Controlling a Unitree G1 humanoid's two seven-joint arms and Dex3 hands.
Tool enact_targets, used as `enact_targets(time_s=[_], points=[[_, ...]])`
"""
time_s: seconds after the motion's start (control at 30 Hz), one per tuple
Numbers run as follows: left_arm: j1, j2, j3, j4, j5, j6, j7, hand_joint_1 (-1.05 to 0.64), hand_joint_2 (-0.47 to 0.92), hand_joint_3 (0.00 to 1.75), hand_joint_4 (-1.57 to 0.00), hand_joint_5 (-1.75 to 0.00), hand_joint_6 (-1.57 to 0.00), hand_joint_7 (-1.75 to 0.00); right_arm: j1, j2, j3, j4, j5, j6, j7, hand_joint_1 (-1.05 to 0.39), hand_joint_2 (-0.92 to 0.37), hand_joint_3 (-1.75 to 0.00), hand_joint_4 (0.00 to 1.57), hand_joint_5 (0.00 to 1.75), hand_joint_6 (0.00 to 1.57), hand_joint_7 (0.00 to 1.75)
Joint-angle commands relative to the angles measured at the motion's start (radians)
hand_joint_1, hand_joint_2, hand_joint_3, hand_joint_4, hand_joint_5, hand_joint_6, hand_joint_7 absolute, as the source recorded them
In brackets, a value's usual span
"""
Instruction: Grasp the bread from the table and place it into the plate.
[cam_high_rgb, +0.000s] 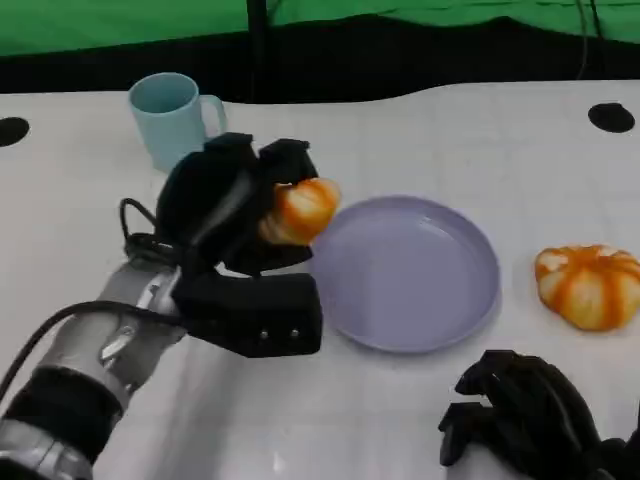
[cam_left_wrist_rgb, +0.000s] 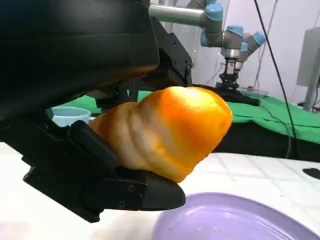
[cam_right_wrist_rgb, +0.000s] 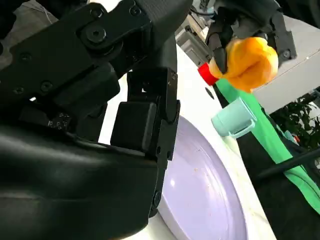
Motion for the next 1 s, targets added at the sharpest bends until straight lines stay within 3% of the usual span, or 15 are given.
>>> enact_targets(time_s=[0.03,0.13,0.27,0.37,0.43,0.6,0.63,0.73,0.83,0.93,0.97,1.0], points=[[-0.071,-0.036,-0.029,0.072,0.030,-0.020,0.030,-0.28,0.54,0.89,-0.85,-1.75,-0.62,-1.75,0.011,-0.008,-0.005,-0.014,0.004,-0.004,-0.002,-1.05,-0.72,0.00,1.57,0.77,1.57,0.39],[-0.107,-0.068,-0.041,0.130,0.035,-0.049,0.070,-0.27,0.46,1.02,-0.87,-1.75,-0.63,-1.75,0.012,-0.008,-0.005,-0.012,0.008,-0.006,0.004,-1.04,-0.72,0.00,1.57,0.77,1.57,0.38],[-0.173,-0.124,-0.072,0.213,0.048,-0.048,0.059,-0.30,0.46,1.09,-0.88,-1.75,-0.65,-1.75,0.013,-0.007,-0.002,-0.008,0.003,-0.019,0.007,-1.04,-0.73,-0.01,1.57,0.77,1.57,0.38],[-0.208,-0.152,-0.093,0.260,0.051,-0.046,0.029,-0.32,0.48,1.09,-0.90,-1.75,-0.71,-1.57,0.016,-0.007,0.000,-0.011,0.004,-0.018,0.009,-1.04,-0.73,-0.01,1.57,0.77,1.57,0.37],[-0.229,-0.172,-0.105,0.291,0.053,-0.045,0.012,-0.32,0.51,1.06,-0.89,-1.75,-0.78,-1.32,0.017,-0.005,0.000,-0.011,0.006,-0.020,0.010,-1.03,-0.73,0.00,1.57,0.76,1.57,0.37],[-0.271,-0.224,-0.130,0.363,0.056,-0.022,-0.010,-0.30,0.55,0.95,-0.87,-1.75,-0.83,-1.12,0.021,-0.007,0.002,-0.016,0.006,-0.013,0.009,-1.03,-0.73,0.00,1.57,0.76,1.57,0.36],[-0.277,-0.233,-0.136,0.376,0.056,-0.023,-0.014,-0.29,0.56,0.92,-0.87,-1.75,-0.84,-1.12,0.022,-0.007,0.003,-0.016,0.005,-0.016,0.011,-1.03,-0.73,0.00,1.57,0.76,1.57,0.36],[-0.292,-0.246,-0.146,0.406,0.048,-0.034,-0.049,-0.26,0.59,0.88,-0.86,-1.75,-0.74,-1.35,0.025,-0.006,0.006,-0.016,0.001,-0.026,0.013,-1.03,-0.73,0.00,1.57,0.76,1.57,0.36],[-0.309,-0.248,-0.153,0.426,0.035,-0.041,-0.129,-0.28,0.70,0.75,-0.78,-1.75,-0.67,-1.27,0.029,-0.002,0.008,-0.019,-0.004,-0.034,0.008,-1.03,-0.74,-0.01,1.57,0.76,1.57,0.36],[-0.328,-0.248,-0.161,0.431,0.035,-0.018,-0.226,-0.30,0.82,0.60,-0.70,-1.65,-0.64,-1.22,0.028,-0.002,0.010,-0.017,-0.004,-0.039,0.010,-1.03,-0.75,-0.01,1.57,0.76,1.57,0.37],[-0.336,-0.247,-0.169,0.431,0.042,0.001,-0.262,-0.38,0.88,0.52,-0.60,-1.37,-0.58,-0.92,0.028,-0.002,0.010,-0.016,-0.001,-0.037,0.013,-1.03,-0.75,-0.01,1.57,0.76,1.57,0.37],[-0.341,-0.247,-0.174,0.429,0.046,0.015,-0.288,-0.40,0.90,0.49,-0.57,-1.26,-0.57,-0.79,0.027,-0.002,0.009,-0.015,0.000,-0.037,0.014,-1.03,-0.75,-0.01,1.57,0.77,1.57,0.38]])
